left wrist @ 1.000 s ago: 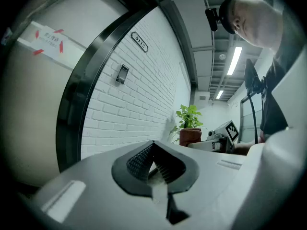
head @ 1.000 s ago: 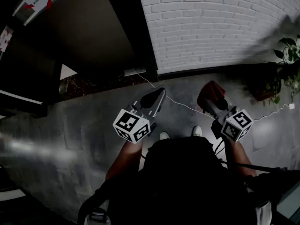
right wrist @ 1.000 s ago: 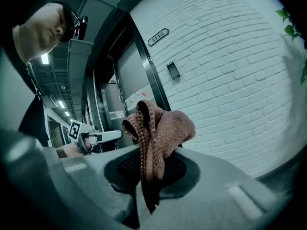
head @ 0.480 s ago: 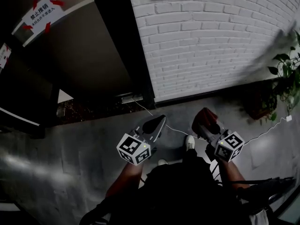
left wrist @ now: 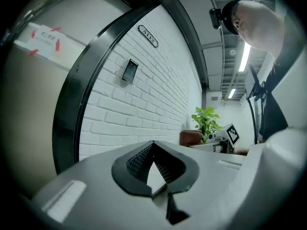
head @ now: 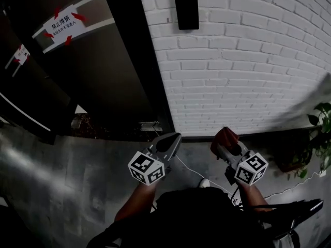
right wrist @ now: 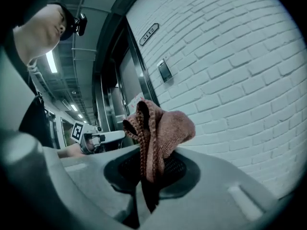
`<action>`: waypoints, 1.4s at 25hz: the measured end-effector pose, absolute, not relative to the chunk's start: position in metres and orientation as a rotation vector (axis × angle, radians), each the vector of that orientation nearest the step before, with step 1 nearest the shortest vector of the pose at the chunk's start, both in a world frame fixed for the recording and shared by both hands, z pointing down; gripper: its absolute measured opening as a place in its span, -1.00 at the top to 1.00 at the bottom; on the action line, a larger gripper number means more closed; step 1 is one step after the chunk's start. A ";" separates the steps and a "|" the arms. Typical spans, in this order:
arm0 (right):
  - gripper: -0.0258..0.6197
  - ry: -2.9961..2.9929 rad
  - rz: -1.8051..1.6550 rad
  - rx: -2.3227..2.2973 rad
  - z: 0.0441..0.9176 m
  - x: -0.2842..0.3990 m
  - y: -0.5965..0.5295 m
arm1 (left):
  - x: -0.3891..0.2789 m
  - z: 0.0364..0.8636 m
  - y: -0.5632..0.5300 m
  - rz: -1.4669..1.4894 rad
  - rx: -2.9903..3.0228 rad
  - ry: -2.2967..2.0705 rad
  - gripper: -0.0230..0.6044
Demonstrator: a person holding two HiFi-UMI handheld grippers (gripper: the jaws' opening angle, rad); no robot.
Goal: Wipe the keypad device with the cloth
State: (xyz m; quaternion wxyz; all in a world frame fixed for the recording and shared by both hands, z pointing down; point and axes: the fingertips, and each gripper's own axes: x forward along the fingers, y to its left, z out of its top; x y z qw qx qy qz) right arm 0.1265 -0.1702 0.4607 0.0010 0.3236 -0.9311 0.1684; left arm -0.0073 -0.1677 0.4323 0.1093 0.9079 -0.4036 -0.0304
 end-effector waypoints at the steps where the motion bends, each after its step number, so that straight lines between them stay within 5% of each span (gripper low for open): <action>1: 0.77 -2.928 0.531 0.994 0.461 0.131 -0.177 | -0.002 0.431 -0.175 -0.087 2.667 -1.205 0.87; 17: 0.77 -2.888 0.366 0.836 0.437 0.095 -0.262 | -0.009 0.391 -0.251 0.033 2.759 -1.241 0.87; 35: 0.77 -2.954 -0.307 1.252 0.099 0.007 -0.419 | 0.026 0.353 -0.265 -0.043 2.949 -0.797 0.87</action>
